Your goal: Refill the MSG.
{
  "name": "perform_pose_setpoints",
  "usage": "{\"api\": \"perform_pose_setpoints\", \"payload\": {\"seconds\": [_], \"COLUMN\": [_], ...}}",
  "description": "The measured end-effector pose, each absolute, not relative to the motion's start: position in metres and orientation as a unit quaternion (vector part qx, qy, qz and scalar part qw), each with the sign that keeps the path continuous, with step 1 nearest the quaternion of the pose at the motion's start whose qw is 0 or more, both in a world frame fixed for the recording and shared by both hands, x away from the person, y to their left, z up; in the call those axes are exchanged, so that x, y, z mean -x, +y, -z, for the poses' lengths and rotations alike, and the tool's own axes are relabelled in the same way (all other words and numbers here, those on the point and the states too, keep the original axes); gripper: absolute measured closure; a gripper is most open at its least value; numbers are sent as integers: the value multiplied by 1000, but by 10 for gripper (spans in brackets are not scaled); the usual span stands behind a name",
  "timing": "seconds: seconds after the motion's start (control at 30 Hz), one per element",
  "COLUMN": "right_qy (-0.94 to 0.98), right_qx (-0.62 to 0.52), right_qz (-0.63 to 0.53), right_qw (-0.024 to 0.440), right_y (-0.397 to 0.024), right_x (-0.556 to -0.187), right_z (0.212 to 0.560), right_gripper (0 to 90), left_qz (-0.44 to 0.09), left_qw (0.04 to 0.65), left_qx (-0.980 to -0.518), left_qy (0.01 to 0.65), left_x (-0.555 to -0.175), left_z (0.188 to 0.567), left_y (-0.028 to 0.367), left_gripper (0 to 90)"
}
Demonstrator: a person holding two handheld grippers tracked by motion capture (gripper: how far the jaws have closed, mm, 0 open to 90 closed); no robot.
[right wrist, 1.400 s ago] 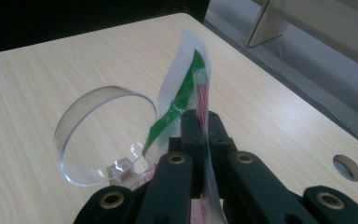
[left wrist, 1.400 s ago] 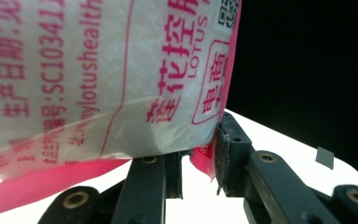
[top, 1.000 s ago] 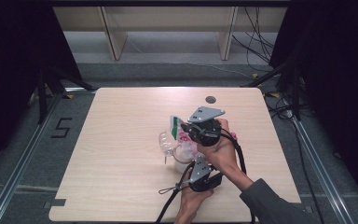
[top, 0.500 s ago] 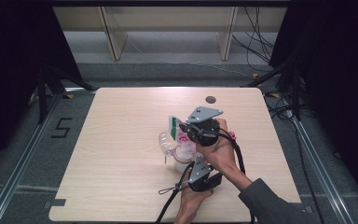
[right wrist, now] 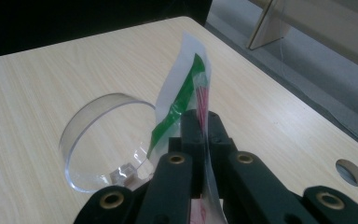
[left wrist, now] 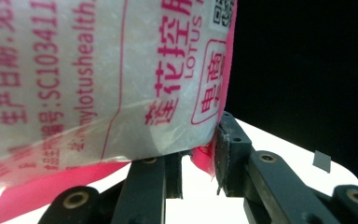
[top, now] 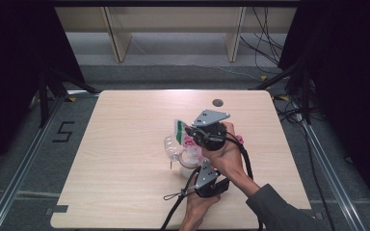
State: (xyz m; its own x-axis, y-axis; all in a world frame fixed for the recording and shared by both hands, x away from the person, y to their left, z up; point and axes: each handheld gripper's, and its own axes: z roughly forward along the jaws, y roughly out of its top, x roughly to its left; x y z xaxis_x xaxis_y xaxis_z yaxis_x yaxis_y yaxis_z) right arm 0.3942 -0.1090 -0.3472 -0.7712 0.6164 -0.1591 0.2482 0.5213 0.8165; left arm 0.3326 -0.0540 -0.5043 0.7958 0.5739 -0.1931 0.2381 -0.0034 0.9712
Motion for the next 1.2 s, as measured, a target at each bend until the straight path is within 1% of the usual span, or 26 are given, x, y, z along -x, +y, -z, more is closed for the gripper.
{"api": "perform_pose_setpoints", "payload": {"seconds": [0.1,0.27,0.33,0.4,0.47,0.77,0.83,0.87,0.9,0.97,1.03,1.1,1.13,1.2], "right_qy": [842,843,840,843,843,841,841,844,844,841,841,842,839,841], "right_qx": [-253,-261,-255,-258,-251,-265,-257,-262,-259,-265,-259,-265,-264,-260], "right_qz": [-419,-418,-421,-419,-418,-419,-418,-413,-413,-420,-420,-417,-420,-420], "right_qw": [228,214,227,216,226,217,226,218,225,215,224,216,223,222], "right_y": [-108,-108,-108,-108,-108,-108,-107,-107,-107,-108,-108,-108,-108,-109], "right_x": [-395,-394,-395,-395,-395,-395,-396,-395,-396,-396,-396,-395,-396,-396], "right_z": [348,348,348,348,347,347,348,348,348,347,347,348,348,347], "right_gripper": [900,900,900,900,900,900,900,900,900,900,900,900,900,900], "left_qz": [-131,-131,-132,-132,-132,-131,-127,-131,-128,-131,-129,-130,-130,-132], "left_qw": [645,646,645,643,645,643,649,644,648,648,645,643,643,643], "left_qx": [-694,-693,-694,-695,-693,-697,-693,-695,-694,-692,-695,-696,-696,-696], "left_qy": [292,292,292,292,292,290,286,290,288,289,291,292,292,291], "left_x": [-333,-333,-333,-333,-333,-334,-334,-333,-334,-334,-333,-333,-333,-333], "left_z": [504,504,504,504,504,503,504,504,504,503,503,503,503,503], "left_y": [-54,-54,-54,-54,-54,-54,-55,-55,-55,-55,-55,-55,-55,-54], "left_gripper": [741,741,741,741,741,742,741,741,741,742,742,742,742,741]}}
